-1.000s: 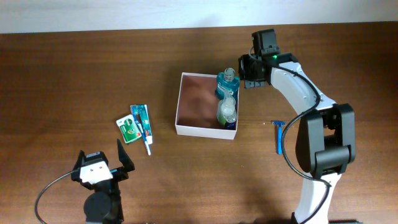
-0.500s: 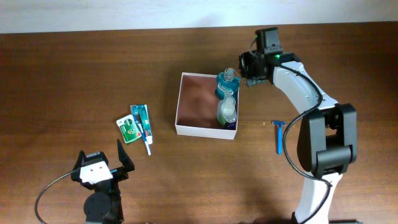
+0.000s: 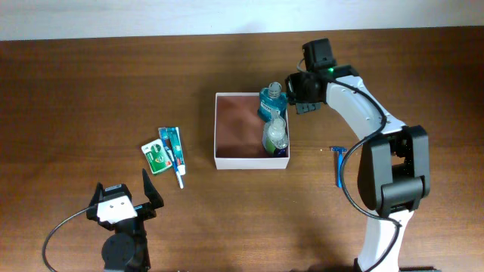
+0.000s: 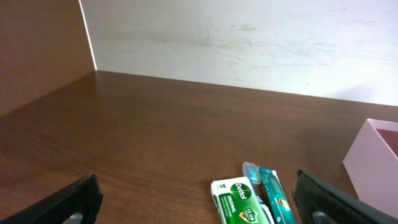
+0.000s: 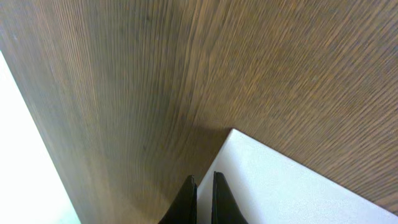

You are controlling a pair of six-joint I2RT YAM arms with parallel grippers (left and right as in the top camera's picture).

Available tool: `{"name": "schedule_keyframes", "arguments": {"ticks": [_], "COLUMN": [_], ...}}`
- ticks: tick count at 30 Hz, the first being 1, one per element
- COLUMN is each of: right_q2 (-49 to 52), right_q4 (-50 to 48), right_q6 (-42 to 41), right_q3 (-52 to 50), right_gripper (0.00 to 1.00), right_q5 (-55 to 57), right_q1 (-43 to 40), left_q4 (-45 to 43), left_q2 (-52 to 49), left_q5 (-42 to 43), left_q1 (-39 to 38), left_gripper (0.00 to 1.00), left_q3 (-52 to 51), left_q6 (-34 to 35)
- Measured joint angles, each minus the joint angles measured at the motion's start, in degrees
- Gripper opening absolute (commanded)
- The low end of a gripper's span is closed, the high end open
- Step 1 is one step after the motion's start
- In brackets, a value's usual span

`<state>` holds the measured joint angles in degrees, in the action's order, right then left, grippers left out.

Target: Pack container

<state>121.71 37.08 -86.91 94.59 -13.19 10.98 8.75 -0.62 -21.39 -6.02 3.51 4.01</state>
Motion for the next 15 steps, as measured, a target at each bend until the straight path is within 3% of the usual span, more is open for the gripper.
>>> {"name": "schedule_keyframes", "arguments": {"ticks": [5,9,12,15], "right_q2": [0.02,0.02,0.02,0.02], "right_q4": [-0.07,-0.07,-0.04,0.68], "right_q6": [-0.09,4.74,13.31,27.21], "right_q3": [0.00,0.00,0.00,0.70], "right_gripper": [0.04,0.06,0.29,0.53], "right_q5": [0.00,0.02,-1.40,-6.47], "right_q1": [0.17,-2.16,-5.62,-10.05], "left_q4": [0.00,0.00,0.00,0.00], "left_q2": [0.00,0.00,0.00,0.00], "left_q5": [0.00,0.00,0.00,0.00], "left_q1": [0.00,0.00,0.00,0.00], "left_gripper": [0.99,0.99,0.99,0.99], "left_q3": [0.00,0.00,0.00,0.00], "left_q6": [0.00,0.02,0.00,0.00]}}
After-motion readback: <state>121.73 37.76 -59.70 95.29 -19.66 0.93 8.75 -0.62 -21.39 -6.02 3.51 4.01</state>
